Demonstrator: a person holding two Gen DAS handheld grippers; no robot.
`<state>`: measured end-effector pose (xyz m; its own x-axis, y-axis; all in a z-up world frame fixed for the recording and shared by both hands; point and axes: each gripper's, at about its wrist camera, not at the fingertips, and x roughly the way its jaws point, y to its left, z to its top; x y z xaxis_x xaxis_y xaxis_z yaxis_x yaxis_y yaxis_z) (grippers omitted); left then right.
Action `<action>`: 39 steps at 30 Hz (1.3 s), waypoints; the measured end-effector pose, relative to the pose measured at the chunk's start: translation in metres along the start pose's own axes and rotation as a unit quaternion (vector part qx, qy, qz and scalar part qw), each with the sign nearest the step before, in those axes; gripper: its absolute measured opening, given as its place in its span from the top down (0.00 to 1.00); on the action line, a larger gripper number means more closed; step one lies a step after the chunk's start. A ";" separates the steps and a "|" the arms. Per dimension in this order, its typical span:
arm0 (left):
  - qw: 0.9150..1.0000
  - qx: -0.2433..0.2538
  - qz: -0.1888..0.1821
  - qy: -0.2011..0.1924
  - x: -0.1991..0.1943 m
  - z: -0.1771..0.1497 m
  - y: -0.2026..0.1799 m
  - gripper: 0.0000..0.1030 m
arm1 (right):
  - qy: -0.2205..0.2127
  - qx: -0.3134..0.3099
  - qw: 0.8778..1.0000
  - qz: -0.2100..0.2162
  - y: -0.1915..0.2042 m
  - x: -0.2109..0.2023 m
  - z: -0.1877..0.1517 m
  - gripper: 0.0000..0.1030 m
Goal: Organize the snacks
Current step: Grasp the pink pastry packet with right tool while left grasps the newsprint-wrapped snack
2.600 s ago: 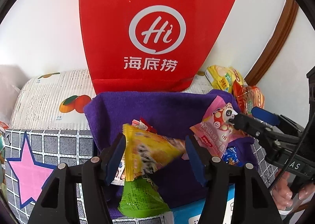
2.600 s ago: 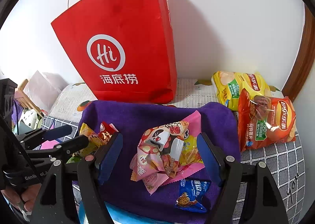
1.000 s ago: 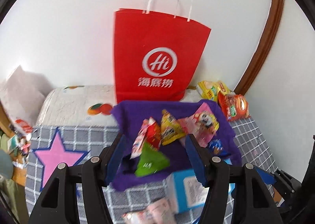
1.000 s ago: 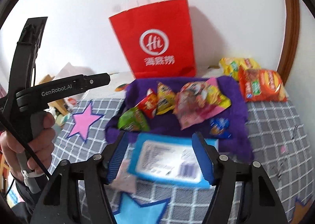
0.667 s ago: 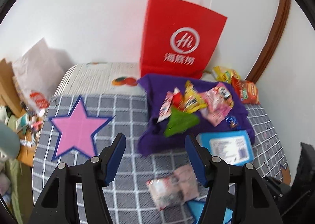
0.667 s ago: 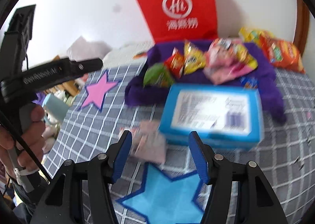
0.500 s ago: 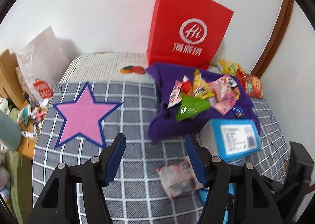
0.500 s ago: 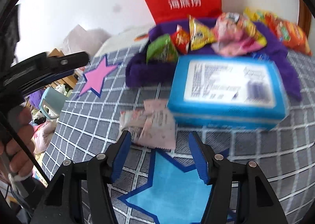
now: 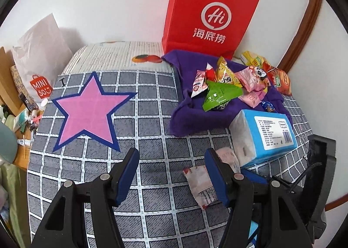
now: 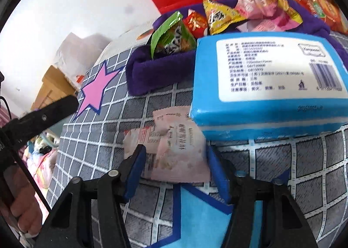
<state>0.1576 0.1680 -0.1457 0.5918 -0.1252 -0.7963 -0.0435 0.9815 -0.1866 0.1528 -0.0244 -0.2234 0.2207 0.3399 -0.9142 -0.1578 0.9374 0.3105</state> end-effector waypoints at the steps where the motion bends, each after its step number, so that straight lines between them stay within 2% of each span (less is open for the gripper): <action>1: 1.000 -0.003 -0.001 0.004 0.003 0.000 0.001 0.42 | -0.001 0.001 1.000 0.004 0.000 0.001 0.001 0.55; 7: 1.000 -0.002 -0.005 0.016 0.015 -0.002 -0.004 0.42 | 0.021 -0.029 0.999 -0.001 0.004 -0.007 -0.003 0.57; 10: 1.000 0.003 -0.007 0.021 0.021 -0.004 -0.011 0.42 | 0.029 -0.050 0.998 0.011 0.006 -0.018 -0.012 0.57; 14: 1.000 0.011 -0.016 0.023 0.027 -0.006 -0.025 0.42 | 0.021 -0.067 0.998 0.005 -0.003 -0.039 -0.025 0.57; 21: 0.999 0.013 -0.033 0.040 0.050 -0.008 -0.041 0.42 | 0.010 -0.062 0.997 -0.044 -0.048 -0.068 -0.049 0.57; 25: 0.998 0.016 -0.043 0.053 0.060 -0.011 -0.049 0.42 | -0.003 -0.036 0.996 -0.076 -0.079 -0.081 -0.050 0.57; 29: 0.997 0.025 -0.042 0.065 0.066 -0.014 -0.054 0.42 | -0.012 -0.019 0.996 -0.086 -0.096 -0.086 -0.048 0.56; 33: 0.992 0.015 -0.081 0.094 0.073 -0.026 -0.051 0.42 | -0.011 -0.010 0.997 -0.082 -0.103 -0.083 -0.045 0.54; 39: 0.990 0.033 -0.094 0.101 0.060 -0.042 -0.058 0.42 | -0.015 -0.011 0.997 -0.076 -0.105 -0.086 -0.047 0.52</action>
<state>0.1615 0.0979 -0.2067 0.4115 -0.3262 -0.8510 0.1089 0.9447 -0.3095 0.1053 -0.1551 -0.1897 0.2731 0.1973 -0.9415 -0.1411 0.9764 0.1637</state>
